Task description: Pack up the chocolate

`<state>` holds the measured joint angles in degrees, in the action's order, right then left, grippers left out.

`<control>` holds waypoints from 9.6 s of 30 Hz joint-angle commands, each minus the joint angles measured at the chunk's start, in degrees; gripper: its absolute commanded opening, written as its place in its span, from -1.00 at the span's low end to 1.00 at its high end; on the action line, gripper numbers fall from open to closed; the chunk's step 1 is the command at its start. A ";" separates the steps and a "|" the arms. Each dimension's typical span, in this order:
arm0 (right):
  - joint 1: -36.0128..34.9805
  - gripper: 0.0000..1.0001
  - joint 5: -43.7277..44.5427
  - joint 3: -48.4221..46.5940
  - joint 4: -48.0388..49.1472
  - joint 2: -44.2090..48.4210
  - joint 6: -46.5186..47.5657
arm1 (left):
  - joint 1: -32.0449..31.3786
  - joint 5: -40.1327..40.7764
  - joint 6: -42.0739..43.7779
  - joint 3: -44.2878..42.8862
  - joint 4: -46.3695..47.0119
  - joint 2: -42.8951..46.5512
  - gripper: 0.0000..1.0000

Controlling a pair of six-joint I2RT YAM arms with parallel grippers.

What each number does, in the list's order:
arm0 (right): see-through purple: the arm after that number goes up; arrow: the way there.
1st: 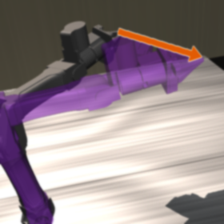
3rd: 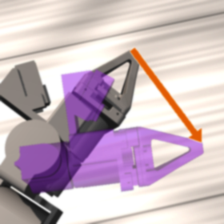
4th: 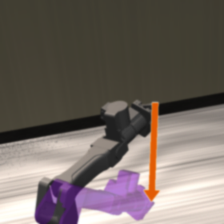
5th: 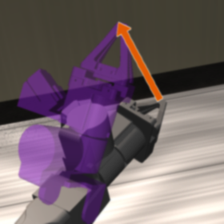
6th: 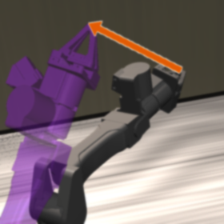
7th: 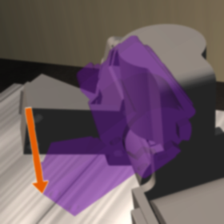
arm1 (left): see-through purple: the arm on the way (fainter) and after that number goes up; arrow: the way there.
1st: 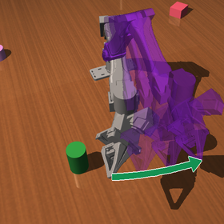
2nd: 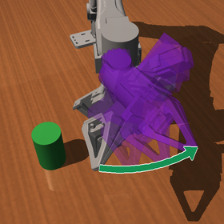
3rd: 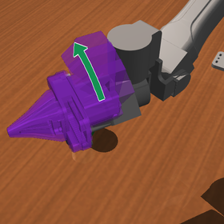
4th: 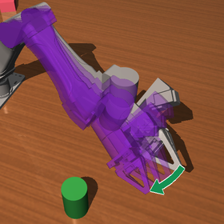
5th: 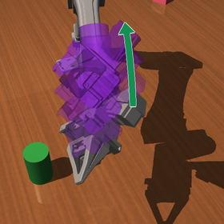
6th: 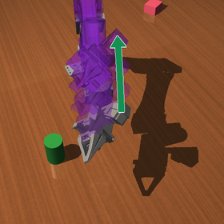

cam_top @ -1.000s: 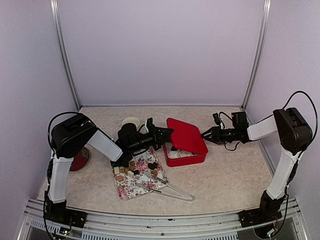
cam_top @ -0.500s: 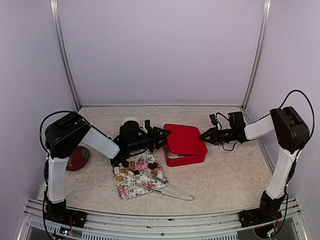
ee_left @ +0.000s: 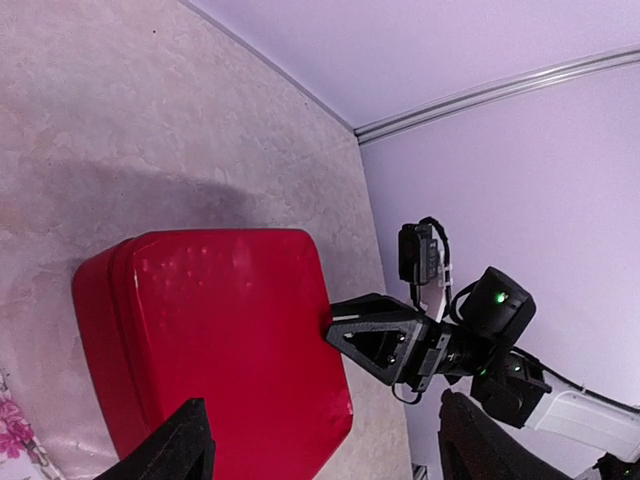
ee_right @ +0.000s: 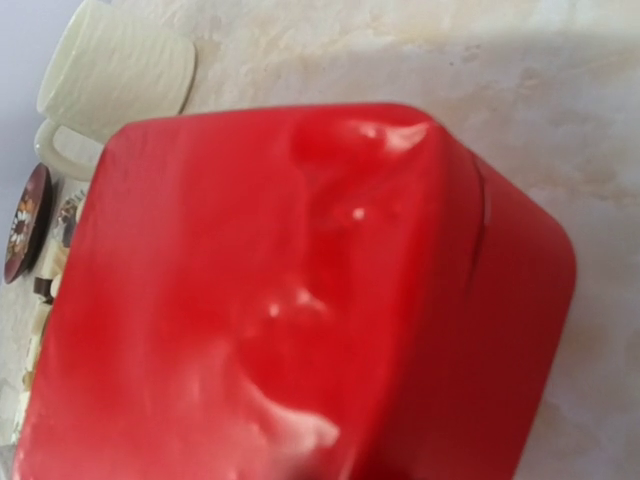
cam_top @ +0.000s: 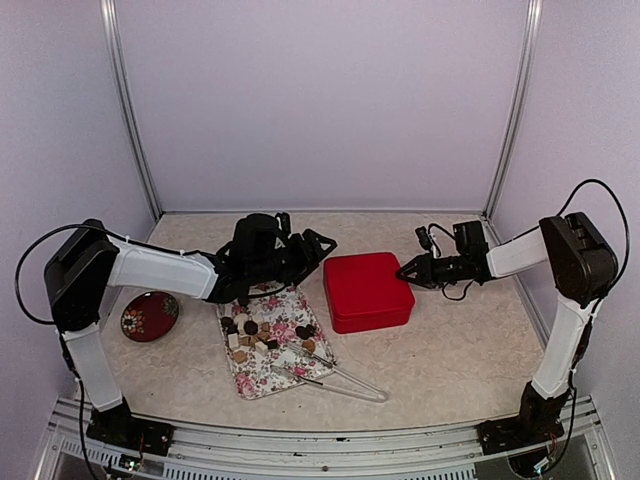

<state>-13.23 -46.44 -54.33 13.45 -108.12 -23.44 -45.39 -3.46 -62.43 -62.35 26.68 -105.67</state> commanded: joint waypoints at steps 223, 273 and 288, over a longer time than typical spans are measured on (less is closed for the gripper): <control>0.13 -0.55 2.65 21.14 -4.23 12.40 2.77 | -8.09 -1.71 52.74 -43.45 -45.92 -18.24 -0.21; -8.04 -0.18 0.11 26.36 -15.79 34.47 -5.21 | -10.24 -2.86 61.43 -32.81 -45.00 -10.91 -0.09; -0.09 -0.31 0.25 24.49 -21.80 41.02 -1.26 | -17.49 -6.29 64.14 -40.53 -53.70 -24.21 -0.67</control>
<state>-14.41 -46.04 -31.20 -7.11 -67.48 -26.09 -61.12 -8.34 0.10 -101.82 -22.24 -122.10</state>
